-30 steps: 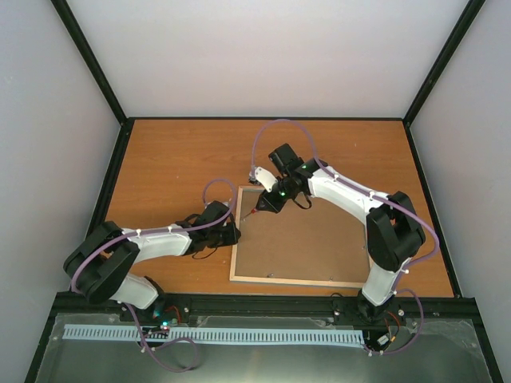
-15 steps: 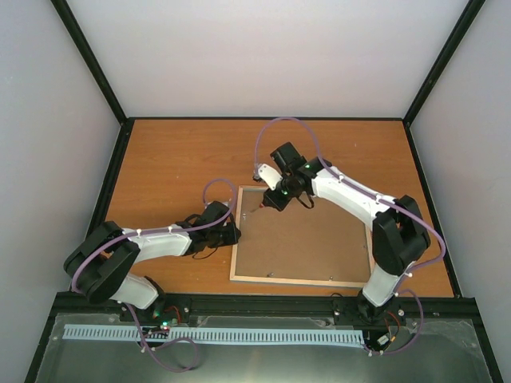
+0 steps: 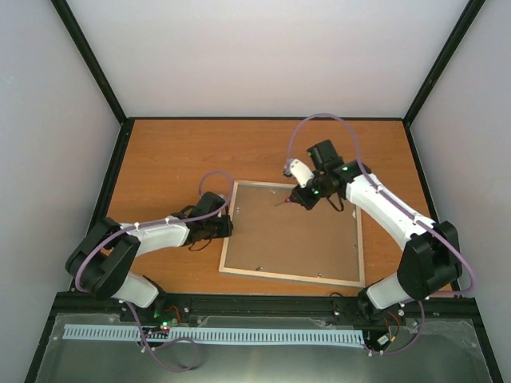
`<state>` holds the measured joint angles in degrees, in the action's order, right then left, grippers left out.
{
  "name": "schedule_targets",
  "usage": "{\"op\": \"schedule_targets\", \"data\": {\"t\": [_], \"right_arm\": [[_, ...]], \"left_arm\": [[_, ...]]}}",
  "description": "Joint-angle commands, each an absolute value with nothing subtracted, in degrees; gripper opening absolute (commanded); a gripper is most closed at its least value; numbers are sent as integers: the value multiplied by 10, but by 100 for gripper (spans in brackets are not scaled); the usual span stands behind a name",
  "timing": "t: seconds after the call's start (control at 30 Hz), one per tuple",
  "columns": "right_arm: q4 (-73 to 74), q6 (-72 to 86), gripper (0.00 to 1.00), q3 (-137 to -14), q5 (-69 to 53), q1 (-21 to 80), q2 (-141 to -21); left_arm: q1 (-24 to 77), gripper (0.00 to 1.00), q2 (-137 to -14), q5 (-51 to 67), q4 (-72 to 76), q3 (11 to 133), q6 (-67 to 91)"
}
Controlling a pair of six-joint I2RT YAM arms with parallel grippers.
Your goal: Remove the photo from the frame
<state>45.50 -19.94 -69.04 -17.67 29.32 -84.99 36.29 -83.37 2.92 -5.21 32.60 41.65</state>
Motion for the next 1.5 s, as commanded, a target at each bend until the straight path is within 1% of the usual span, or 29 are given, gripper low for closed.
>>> {"op": "schedule_targets", "data": {"t": [0.0, 0.03, 0.07, 0.1, 0.13, 0.17, 0.2, 0.3, 0.4, 0.63, 0.73, 0.8, 0.87, 1.0, 1.03, 1.13, 1.2, 1.33, 1.47], "right_arm": [[454, -236, 3, -680, -203, 213, -839], [449, -245, 3, -679, -206, 192, -839], [442, -254, 3, -679, -206, 173, -841], [436, -263, 3, -684, -205, 149, -845], [436, -273, 3, -692, -206, 126, -851], [437, -281, 3, -702, -209, 104, -859], [440, -290, 3, -714, -212, 84, -869], [442, -315, 3, -746, -212, 34, -894], [439, -342, 3, -779, -198, 7, -925], [438, -376, 3, -842, -173, -13, -999], [450, -388, 3, -861, -167, -13, -1026], [464, -397, 3, -872, -167, -13, -1039], [475, -406, 3, -874, -167, -13, -1042], [487, -420, 3, -862, -166, -13, -1039], [490, -423, 3, -858, -165, -13, -1038], [495, -428, 3, -842, -164, -13, -1032], [497, -431, 3, -828, -165, -13, -1026], [503, -441, 3, -802, -166, -13, -1011], [510, -458, 3, -763, -173, -13, -982]], "left_arm": [[295, 2, -862, -1, -127, 372, 339], [283, 11, -871, -10, -141, 389, 332], [274, 24, -880, -17, -155, 406, 325], [269, 34, -884, -24, -168, 423, 320], [268, 41, -884, -34, -181, 439, 318], [268, 46, -879, -40, -192, 451, 321], [268, 48, -869, -41, -201, 461, 326], [277, 50, -816, -24, -220, 470, 351], [299, 50, -758, 11, -226, 456, 373], [396, 48, -651, 139, -161, 359, 377], [428, 39, -631, 175, -158, 319, 393], [447, 37, -623, 196, -154, 297, 413], [461, 31, -618, 231, -135, 264, 435], [480, 29, -620, 258, -116, 232, 460], [480, 31, -625, 259, -118, 228, 464], [480, 46, -650, 247, -122, 225, 477], [479, 52, -674, 226, -123, 230, 490], [479, 57, -707, 191, -97, 232, 524], [469, 59, -713, 156, -58, 234, 549]]}}
